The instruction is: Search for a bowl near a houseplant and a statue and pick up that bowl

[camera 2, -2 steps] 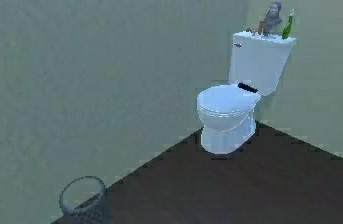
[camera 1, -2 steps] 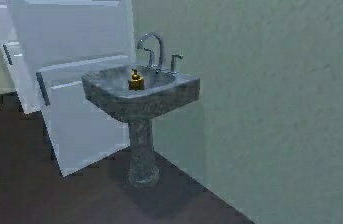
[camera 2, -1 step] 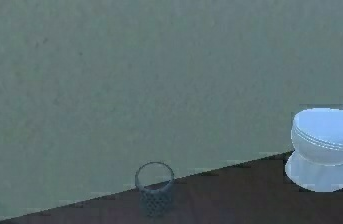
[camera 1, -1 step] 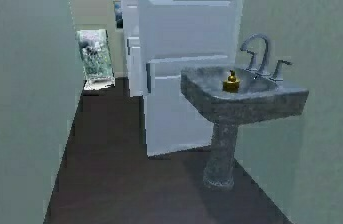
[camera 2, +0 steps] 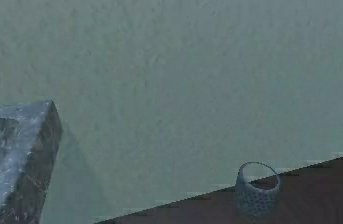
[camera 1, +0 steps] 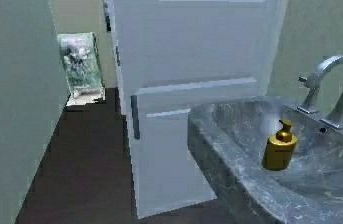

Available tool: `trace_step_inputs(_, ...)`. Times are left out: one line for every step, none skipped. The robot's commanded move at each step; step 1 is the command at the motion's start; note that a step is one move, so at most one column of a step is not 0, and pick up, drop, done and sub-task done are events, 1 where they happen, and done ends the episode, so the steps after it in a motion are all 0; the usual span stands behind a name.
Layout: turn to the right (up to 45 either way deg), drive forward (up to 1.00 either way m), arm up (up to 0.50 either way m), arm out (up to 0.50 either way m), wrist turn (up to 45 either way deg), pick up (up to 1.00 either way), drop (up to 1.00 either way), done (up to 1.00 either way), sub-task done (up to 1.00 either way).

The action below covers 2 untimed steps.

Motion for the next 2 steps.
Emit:
trace_step_inputs(-36.0,0.00,0.00,0.00,0.0,0.00,0.00,0.00,0.00)
trace_step_inputs(0.0,1.00,0.00,0.00,0.0,0.00,0.00,0.00,0.00)
